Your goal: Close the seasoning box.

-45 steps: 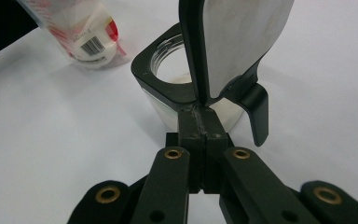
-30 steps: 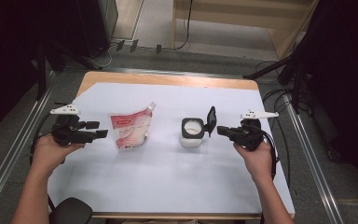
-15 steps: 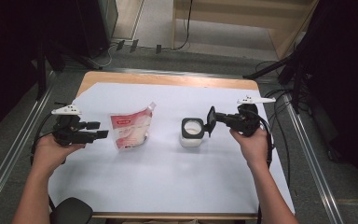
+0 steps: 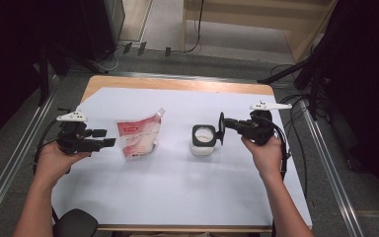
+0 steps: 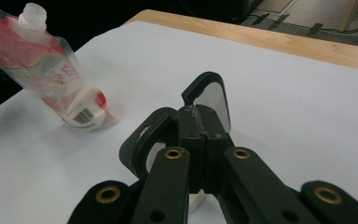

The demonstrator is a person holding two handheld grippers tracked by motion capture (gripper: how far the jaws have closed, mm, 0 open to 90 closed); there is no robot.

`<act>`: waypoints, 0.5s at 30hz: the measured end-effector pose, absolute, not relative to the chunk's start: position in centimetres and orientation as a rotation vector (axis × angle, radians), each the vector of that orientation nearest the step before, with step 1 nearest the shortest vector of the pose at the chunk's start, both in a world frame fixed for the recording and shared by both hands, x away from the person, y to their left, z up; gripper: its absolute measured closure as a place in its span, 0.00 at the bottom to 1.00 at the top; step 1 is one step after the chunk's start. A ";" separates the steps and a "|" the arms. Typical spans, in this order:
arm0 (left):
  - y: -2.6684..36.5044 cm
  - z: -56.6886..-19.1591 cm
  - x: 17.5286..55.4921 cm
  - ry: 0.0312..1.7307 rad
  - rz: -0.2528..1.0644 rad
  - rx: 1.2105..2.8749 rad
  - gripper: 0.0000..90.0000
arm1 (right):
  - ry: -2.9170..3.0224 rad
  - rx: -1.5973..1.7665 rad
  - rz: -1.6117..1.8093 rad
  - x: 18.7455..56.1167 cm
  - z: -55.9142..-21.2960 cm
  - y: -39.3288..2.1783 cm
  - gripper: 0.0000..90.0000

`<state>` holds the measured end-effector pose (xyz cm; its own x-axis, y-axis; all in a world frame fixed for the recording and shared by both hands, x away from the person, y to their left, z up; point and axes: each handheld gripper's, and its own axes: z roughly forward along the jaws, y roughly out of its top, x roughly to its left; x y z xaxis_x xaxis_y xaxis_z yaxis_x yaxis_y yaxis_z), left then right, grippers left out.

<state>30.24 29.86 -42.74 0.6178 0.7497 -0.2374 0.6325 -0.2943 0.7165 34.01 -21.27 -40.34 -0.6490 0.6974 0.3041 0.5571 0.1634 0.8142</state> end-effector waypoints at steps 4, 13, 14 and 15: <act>29.8 -42.8 30.3 1.087 0.185 2.024 0.46 | 2.280 1.223 1.506 33.8 -40.2 -20.7 1.00; 29.9 -42.9 30.3 1.088 0.174 2.030 0.46 | 2.292 1.201 1.513 33.6 -40.3 -19.3 1.00; 29.9 -42.9 30.3 1.090 0.172 2.022 0.46 | 2.300 1.197 1.507 33.6 -40.3 -19.1 1.00; 30.0 -42.9 30.3 1.085 0.172 2.028 0.46 | 2.302 1.195 1.508 33.6 -40.4 -19.0 1.00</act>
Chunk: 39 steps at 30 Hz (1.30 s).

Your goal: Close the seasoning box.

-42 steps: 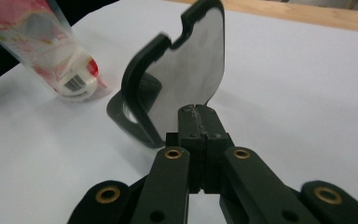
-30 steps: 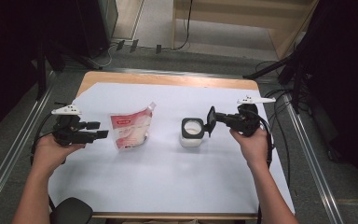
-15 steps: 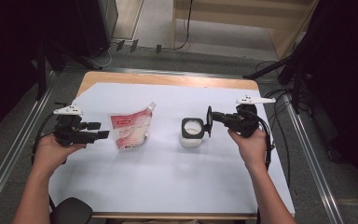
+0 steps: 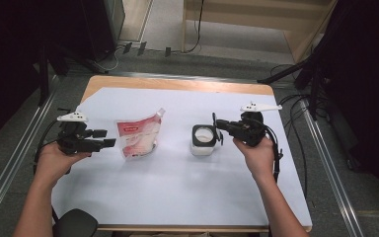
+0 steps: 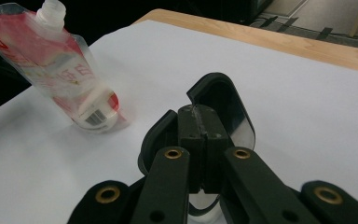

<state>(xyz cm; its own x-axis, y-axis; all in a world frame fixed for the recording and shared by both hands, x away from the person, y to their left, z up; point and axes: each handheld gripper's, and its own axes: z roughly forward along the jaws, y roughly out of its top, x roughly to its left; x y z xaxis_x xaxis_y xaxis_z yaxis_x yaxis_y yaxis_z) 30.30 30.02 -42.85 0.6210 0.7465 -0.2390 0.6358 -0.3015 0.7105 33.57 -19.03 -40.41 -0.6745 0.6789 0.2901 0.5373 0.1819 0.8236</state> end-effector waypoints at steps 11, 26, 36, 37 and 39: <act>29.8 -43.1 30.4 1.095 0.155 2.031 0.45 | 2.353 1.169 1.486 33.4 -41.3 -17.5 1.00; 29.6 -43.2 30.3 1.091 0.159 2.033 0.44 | 2.444 1.122 1.439 33.2 -42.5 -15.6 0.91; 29.5 -43.3 30.3 1.098 0.171 2.044 0.44 | 2.460 1.095 1.438 33.3 -42.9 -15.8 0.71; 29.5 -43.3 30.3 1.097 0.170 2.043 0.44 | 2.452 1.091 1.435 33.3 -42.9 -15.9 0.70; 29.5 -43.3 30.3 1.101 0.170 2.039 0.44 | 2.445 1.085 1.434 33.3 -42.9 -16.2 0.67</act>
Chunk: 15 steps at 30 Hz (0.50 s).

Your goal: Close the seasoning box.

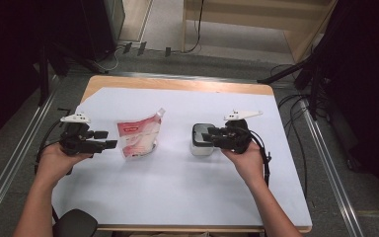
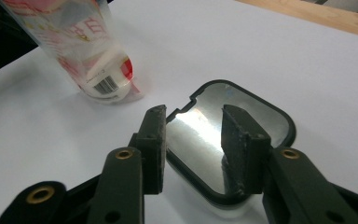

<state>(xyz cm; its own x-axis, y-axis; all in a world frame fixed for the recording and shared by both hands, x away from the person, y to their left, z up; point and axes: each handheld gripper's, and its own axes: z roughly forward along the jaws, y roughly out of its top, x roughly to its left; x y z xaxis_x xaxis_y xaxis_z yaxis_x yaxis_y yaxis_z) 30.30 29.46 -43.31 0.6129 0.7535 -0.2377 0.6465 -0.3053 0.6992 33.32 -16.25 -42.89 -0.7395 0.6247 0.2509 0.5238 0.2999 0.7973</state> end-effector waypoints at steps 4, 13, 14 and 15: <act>29.5 -43.3 30.3 1.105 0.165 2.050 0.44 | 2.427 1.101 1.449 33.3 -42.9 -17.0 0.64; 29.4 -43.3 30.3 1.115 0.176 2.037 0.43 | 2.361 1.123 1.465 33.2 -43.1 -19.4 0.52; 29.4 -43.3 30.3 1.116 0.180 2.035 0.43 | 2.356 1.142 1.468 33.2 -43.1 -19.7 0.52; 29.4 -43.3 30.3 1.116 0.179 2.035 0.43 | 2.350 1.139 1.465 33.2 -43.1 -20.0 0.52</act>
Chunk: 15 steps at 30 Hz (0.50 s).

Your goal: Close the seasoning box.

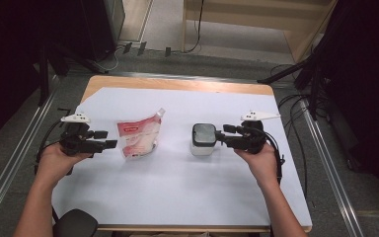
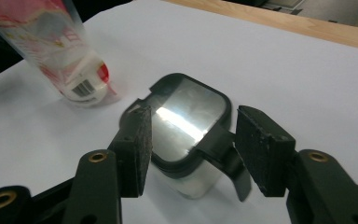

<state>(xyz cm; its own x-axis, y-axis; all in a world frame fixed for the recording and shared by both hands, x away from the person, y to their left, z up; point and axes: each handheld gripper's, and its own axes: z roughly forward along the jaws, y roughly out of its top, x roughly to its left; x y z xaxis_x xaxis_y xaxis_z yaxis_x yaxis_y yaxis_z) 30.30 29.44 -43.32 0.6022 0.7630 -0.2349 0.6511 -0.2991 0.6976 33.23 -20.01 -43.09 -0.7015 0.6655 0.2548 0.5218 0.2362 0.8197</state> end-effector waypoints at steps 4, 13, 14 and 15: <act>29.6 -43.3 30.4 1.116 0.177 2.035 0.43 | 2.323 1.158 1.459 33.2 -43.3 -21.4 0.48; 29.5 -43.3 30.3 1.130 0.184 2.030 0.43 | 2.277 1.154 1.454 32.8 -43.4 -24.1 0.43; 29.5 -43.3 30.3 1.129 0.183 2.035 0.43 | 2.273 1.167 1.444 32.7 -43.4 -24.4 0.42; 29.5 -43.4 30.3 1.129 0.183 2.035 0.43 | 2.264 1.160 1.449 32.7 -43.5 -24.8 0.40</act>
